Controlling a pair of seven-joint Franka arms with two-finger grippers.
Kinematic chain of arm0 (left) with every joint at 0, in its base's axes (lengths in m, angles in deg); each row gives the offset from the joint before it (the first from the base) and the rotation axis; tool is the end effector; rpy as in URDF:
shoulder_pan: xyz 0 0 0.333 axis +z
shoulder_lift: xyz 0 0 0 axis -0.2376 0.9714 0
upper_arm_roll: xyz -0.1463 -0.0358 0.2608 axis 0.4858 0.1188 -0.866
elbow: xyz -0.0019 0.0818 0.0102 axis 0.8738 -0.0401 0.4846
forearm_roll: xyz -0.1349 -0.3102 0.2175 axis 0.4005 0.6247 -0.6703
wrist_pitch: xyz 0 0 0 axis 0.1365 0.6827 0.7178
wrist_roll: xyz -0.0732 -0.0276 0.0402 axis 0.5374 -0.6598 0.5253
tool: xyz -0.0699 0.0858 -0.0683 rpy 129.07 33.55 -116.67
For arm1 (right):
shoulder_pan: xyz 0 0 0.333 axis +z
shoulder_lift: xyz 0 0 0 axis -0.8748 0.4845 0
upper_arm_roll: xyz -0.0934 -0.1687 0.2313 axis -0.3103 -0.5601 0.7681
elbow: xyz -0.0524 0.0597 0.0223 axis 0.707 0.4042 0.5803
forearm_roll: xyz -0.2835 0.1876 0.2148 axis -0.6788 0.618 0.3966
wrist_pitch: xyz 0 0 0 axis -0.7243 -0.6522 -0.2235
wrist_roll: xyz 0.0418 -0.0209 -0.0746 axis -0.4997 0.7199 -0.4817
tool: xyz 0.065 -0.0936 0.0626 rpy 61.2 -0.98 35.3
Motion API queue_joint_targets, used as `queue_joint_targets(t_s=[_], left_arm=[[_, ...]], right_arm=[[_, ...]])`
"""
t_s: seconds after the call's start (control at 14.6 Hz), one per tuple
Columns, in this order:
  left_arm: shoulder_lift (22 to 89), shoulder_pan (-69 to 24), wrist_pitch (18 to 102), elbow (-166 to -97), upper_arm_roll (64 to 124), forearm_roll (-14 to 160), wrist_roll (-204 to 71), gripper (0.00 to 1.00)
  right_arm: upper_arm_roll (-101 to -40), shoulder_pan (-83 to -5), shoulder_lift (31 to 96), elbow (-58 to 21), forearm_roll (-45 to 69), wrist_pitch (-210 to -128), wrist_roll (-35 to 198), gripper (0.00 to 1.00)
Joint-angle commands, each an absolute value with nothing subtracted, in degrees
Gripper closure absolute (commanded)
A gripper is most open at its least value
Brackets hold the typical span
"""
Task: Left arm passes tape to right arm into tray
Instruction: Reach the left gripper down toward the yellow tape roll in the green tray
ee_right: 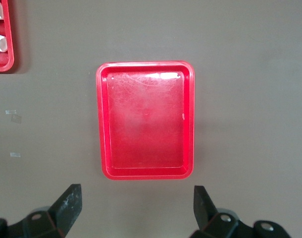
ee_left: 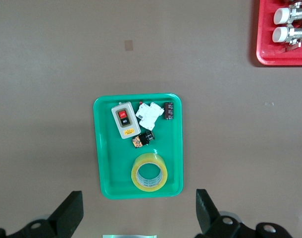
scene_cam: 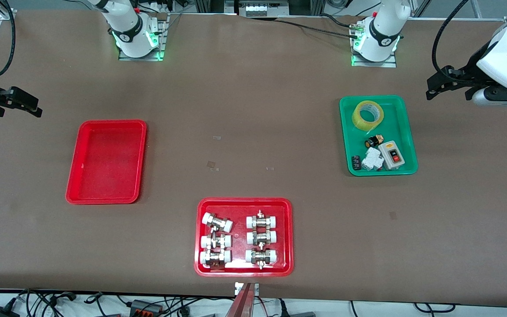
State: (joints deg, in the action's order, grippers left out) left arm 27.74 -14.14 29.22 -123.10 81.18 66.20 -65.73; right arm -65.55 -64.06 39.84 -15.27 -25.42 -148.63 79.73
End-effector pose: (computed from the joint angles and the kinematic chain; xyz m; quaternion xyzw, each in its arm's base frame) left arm 0.5400 -0.0617 0.5922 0.9994 0.0115 -0.0285 0.0149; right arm 0.5680 -0.0363 0.5472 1.0000 -0.0015 -0.0050 0.0024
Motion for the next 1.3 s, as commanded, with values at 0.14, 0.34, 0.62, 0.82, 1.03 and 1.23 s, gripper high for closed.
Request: queue_joint_targets(t_s=[0.14,0.34,0.62,0.82,1.03,1.23], left_arm=[[26.67,-13.84,29.26,-123.98,81.08,67.25,-67.27,0.0],[27.19,-13.92,26.47,-124.06,81.08,67.25,-67.44,0.0],[30.18,-13.83,19.42,-129.75,81.0,67.25,-69.73,0.0],[30.88,-13.83,22.82,-140.46,81.0,67.34,-69.64,0.0],[30.71,-13.75,32.04,-153.38,81.0,67.43,-69.64,0.0],[31.14,-11.82,42.85,-163.41,81.08,67.34,-69.64,0.0]], right_arm=[[-65.35,-64.18,38.76,-14.93,-25.65,-147.76,79.95,0.0],[-65.35,-64.18,38.94,-14.92,-25.65,-148.11,79.95,0.0],[-65.26,-64.09,39.2,-14.92,-25.65,-148.81,79.95,0.0],[-65.35,-64.18,39.2,-14.75,-25.3,-148.73,79.95,0.0],[-65.35,-64.27,39.46,-14.57,-25.47,-148.72,79.95,0.0],[-65.35,-64.27,39.55,-14.48,-25.39,-148.81,79.95,0.0]])
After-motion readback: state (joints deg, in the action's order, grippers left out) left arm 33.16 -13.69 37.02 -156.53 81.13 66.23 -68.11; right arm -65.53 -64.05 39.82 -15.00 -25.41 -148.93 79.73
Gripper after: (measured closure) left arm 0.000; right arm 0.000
